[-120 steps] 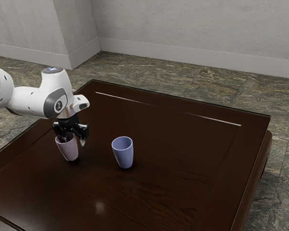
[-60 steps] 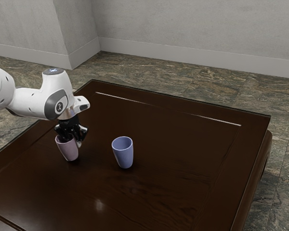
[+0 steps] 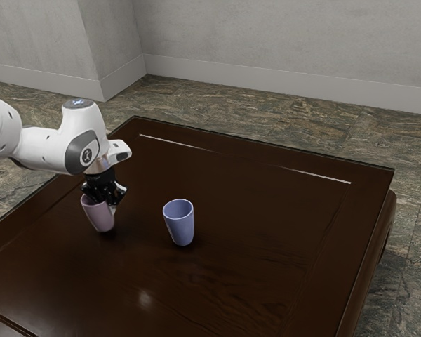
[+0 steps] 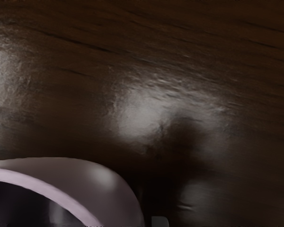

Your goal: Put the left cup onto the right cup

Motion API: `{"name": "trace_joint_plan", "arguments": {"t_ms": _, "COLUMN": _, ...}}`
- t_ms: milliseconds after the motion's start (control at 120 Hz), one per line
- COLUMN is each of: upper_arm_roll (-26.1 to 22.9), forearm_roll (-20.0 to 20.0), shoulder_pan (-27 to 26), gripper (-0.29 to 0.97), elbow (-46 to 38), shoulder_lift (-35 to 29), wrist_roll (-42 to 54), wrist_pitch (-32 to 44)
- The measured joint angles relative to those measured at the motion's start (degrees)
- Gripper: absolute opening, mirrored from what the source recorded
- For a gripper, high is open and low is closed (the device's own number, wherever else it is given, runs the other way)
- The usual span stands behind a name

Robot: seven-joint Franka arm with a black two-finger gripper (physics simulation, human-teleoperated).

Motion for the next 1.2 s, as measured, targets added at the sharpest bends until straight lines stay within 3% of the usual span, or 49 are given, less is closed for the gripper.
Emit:
{"name": "trace_joint_plan", "arguments": {"t_ms": 467, "upper_arm_roll": -3.28, "forearm_roll": 1.13, "shoulder_pan": -0.50, "gripper": -0.10, "elbow": -0.07, "shoulder_lift": -7.80, "wrist_roll": -0.38, "wrist_pitch": -4.22}}
{"name": "trace_joint_plan", "arguments": {"t_ms": 867, "upper_arm_roll": -10.25, "forearm_roll": 1.22, "shoulder_pan": -0.41, "gripper": -0.10, "elbow": 0.90, "shoulder_lift": -11.98, "wrist_roll": -1.59, "wrist_pitch": -10.20}}
{"name": "trace_joint_plan", "arguments": {"t_ms": 1200, "upper_arm_roll": -15.28, "forearm_roll": 1.16, "shoulder_pan": -0.70, "gripper": -0.10, "elbow": 6.94, "shoulder_lift": -12.91, "wrist_roll": -3.66, "wrist_pitch": -17.93}}
